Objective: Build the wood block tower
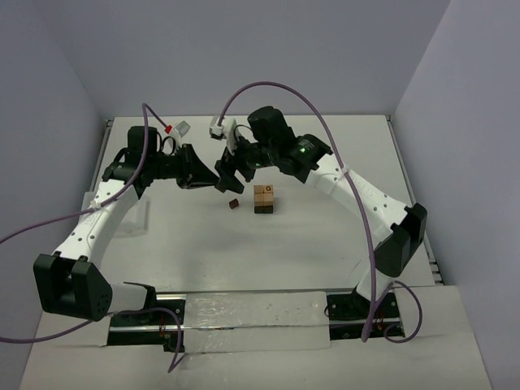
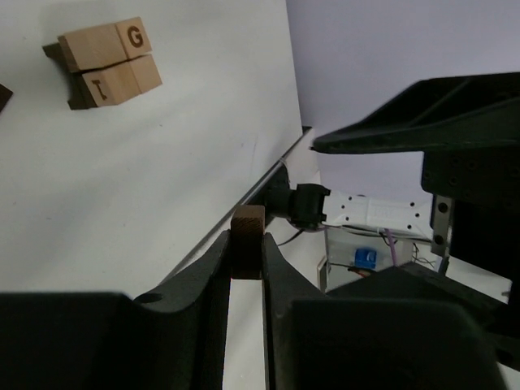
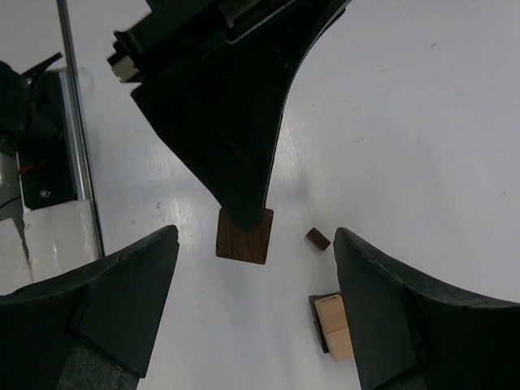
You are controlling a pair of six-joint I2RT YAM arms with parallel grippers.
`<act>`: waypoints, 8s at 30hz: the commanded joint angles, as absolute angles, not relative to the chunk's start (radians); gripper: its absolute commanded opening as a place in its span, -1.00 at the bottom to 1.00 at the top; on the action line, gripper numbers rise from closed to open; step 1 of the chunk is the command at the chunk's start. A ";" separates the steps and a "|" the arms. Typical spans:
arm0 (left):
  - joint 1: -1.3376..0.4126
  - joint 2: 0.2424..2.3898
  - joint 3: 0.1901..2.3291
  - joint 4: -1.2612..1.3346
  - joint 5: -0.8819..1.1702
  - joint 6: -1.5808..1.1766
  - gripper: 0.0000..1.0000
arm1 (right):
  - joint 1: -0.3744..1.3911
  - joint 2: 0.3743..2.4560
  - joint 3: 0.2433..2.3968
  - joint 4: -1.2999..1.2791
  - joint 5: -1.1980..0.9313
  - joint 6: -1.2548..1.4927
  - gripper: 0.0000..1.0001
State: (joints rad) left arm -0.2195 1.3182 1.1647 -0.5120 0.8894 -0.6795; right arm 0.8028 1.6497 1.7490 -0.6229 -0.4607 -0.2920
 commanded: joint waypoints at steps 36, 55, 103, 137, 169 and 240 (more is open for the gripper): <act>-0.215 1.362 1.138 -0.464 0.999 -0.694 -1.00 | 0.807 1.822 1.968 -0.907 -0.495 -0.316 0.15; -0.215 1.367 1.134 -0.452 0.997 -0.699 -1.00 | 0.811 1.825 1.964 -0.915 -0.478 -0.323 -0.18; -0.024 1.430 1.212 -0.650 0.923 -0.222 0.99 | 0.696 1.879 1.954 -1.230 -0.373 -0.823 -1.00; 0.072 1.503 1.284 -0.668 0.960 -0.179 0.98 | 0.641 2.082 1.955 -1.144 -0.305 -0.991 -0.85; 0.077 1.520 1.287 -0.667 0.968 -0.178 0.99 | 0.619 2.123 1.980 -1.131 -0.321 -0.982 -0.60; -0.525 1.766 1.146 -0.218 0.296 0.486 0.17 | 0.256 1.390 1.523 -0.693 -0.618 -0.412 0.99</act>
State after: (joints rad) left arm -0.5219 1.7444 1.0595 -0.2410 0.3329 0.4710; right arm 0.2641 1.4341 1.5369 -0.7490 -0.5910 -0.4198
